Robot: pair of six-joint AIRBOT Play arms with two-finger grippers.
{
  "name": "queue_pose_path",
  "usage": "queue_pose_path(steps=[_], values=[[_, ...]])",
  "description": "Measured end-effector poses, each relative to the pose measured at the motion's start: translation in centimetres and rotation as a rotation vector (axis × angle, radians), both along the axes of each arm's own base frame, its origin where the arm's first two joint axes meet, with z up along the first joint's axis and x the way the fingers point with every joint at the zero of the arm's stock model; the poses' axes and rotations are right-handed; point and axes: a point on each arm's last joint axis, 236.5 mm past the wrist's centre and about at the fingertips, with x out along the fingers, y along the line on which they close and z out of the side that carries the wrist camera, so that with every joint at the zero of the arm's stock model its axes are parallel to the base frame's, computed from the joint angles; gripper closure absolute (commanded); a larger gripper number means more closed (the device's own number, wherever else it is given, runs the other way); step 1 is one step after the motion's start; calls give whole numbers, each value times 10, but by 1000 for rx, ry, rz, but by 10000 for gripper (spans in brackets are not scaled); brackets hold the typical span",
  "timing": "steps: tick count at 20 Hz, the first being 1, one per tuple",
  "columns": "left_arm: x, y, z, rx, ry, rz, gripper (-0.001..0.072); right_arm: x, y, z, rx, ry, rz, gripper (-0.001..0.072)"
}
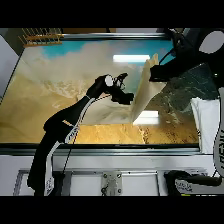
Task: Fold the clothes and pants, and hang the long-sleeved shirts on hangers.
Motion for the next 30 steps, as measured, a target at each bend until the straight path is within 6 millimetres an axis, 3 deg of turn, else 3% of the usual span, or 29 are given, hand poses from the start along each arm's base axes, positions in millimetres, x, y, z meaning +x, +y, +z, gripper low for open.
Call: queue_pose_path(steps=[4,8,12,15,16,17,18,20,22,24,26,28,30], values=[[35,48,30,-1,-53,88,702,-4,41,0,29,-16,55,704],[70,128,63,69,-136,190,701,-7,101,-10,106,-9,127,704],[91,208,104,119,-202,290,701,-10,177,-38,200,22,190,704],[97,263,133,141,-235,366,701,-15,236,-75,253,61,226,685],[97,278,141,146,-243,390,701,-18,253,-90,264,74,234,509],[96,291,148,149,-246,408,701,-22,272,-107,274,87,241,222],[96,304,154,156,-252,426,701,-25,287,-122,279,95,246,41],[93,324,164,163,-258,454,701,-33,314,-148,287,97,263,52],[90,335,169,168,-261,465,701,-38,332,-154,318,86,270,52],[89,341,174,171,-265,472,701,-34,336,-145,345,57,269,53],[87,341,178,173,-275,467,701,-22,318,-128,350,24,257,53],[84,334,183,171,-287,449,701,-9,276,-124,311,15,222,52],[81,321,187,167,-300,417,701,2,215,-132,247,28,154,51]])
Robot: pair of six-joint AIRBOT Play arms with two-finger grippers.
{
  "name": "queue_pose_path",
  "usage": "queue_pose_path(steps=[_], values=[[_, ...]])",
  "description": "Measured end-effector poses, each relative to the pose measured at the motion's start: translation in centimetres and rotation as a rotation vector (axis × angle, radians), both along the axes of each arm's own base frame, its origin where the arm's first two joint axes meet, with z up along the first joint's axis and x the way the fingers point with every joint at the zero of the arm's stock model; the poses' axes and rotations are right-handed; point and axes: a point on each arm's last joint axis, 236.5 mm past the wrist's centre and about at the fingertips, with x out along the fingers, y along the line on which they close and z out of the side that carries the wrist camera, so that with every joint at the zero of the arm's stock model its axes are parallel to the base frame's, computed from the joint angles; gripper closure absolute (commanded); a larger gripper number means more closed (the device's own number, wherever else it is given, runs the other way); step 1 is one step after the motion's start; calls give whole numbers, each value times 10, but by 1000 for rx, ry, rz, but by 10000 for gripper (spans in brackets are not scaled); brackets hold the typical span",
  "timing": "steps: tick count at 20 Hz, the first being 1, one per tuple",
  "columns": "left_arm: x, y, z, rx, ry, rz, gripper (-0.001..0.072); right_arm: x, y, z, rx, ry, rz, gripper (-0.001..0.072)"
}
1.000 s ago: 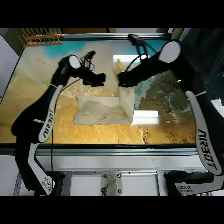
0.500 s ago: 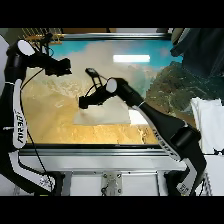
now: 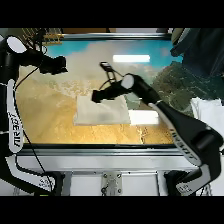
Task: Fold the clothes and pants, and hang the long-sleeved shirts on hangers.
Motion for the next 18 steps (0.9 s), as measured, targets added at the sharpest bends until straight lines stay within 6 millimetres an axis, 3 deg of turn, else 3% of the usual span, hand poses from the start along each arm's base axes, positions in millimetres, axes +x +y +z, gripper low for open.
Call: queue_pose_path(steps=[3,4,5,7,10,15,16,18], values=[[-7,-28,3,6,-10,-68,701,0,-115,-37,-98,100,-173,48],[-9,-39,4,7,-16,-92,701,-4,-145,-52,-114,144,-228,48],[-10,-48,5,9,-24,-115,701,-10,-172,-67,-124,190,-277,48],[-12,-65,7,10,-42,-149,701,-18,-201,-92,-106,264,-340,48],[-14,-83,9,9,-61,-183,701,-23,-198,-115,-28,318,-346,50],[-15,-91,10,8,-71,-198,701,-18,-142,-128,112,331,-282,54],[-15,-92,10,8,-73,-199,701,-17,-131,-129,125,328,-272,113],[-15,-92,10,7,-73,-201,701,-12,-115,-135,120,302,-256,515]])
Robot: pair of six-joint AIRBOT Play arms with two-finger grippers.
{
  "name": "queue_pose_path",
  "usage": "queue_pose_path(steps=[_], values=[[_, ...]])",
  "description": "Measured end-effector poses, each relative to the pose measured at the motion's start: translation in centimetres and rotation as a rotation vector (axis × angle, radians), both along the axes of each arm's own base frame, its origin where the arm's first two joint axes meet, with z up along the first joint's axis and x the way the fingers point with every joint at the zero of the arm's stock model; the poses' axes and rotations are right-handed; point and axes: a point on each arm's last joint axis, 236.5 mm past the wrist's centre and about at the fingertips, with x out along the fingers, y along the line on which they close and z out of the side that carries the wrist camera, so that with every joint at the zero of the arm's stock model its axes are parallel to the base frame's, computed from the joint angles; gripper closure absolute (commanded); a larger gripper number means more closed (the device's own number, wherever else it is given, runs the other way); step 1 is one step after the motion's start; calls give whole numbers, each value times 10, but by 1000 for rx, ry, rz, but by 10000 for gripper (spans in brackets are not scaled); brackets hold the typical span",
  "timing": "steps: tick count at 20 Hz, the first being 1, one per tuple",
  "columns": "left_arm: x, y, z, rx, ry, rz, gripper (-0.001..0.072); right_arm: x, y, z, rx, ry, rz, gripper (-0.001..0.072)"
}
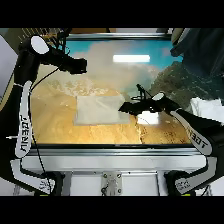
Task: Fold the clothes and pants, and hang the long-sleeved shirts on hangers.
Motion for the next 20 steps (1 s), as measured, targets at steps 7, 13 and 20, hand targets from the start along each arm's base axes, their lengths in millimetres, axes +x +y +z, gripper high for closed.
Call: queue_pose_path(steps=[7,13,20], values=[[-6,0,-3,7,26,-12,701,42,-21,44,-19,-150,-71,704],[-11,-3,-5,10,41,-25,701,69,-241,135,-292,-306,-421,704],[-19,-19,-5,11,46,-61,701,-14,-483,189,-489,-287,-974,704]])
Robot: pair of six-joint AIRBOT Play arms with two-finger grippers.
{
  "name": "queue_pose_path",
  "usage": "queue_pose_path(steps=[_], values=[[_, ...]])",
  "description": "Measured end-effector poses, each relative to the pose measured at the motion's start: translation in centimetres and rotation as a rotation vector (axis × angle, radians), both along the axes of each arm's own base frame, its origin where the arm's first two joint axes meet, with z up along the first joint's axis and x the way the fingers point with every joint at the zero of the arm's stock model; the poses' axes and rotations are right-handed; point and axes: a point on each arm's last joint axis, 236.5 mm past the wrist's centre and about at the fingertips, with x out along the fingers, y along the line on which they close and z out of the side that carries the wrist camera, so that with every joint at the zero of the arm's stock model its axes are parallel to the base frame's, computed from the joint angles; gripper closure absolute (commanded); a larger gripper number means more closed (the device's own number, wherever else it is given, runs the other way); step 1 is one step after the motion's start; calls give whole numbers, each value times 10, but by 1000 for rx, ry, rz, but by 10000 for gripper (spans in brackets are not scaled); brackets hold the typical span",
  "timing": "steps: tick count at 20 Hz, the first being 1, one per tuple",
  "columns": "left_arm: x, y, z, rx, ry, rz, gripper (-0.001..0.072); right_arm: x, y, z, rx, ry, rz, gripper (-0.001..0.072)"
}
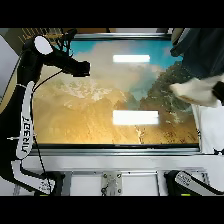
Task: Fold the clothes and pants, and hang the long-sleeved shirts on hangers.
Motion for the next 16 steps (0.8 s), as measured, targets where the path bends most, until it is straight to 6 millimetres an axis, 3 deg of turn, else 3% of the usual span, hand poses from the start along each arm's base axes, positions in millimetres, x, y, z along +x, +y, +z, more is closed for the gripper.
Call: queue_pose_path(steps=[3,6,12,16], values=[[-3,-8,0,0,1,-16,701,-39,-51,8,5,-12,-165,704],[-5,-11,0,0,1,-22,701,-61,-71,20,-2,-32,-245,704],[-5,-11,0,2,-1,-24,701,-79,-62,38,3,-35,-253,705],[-5,-11,0,2,-1,-24,701,-99,-49,29,31,54,-251,705]])
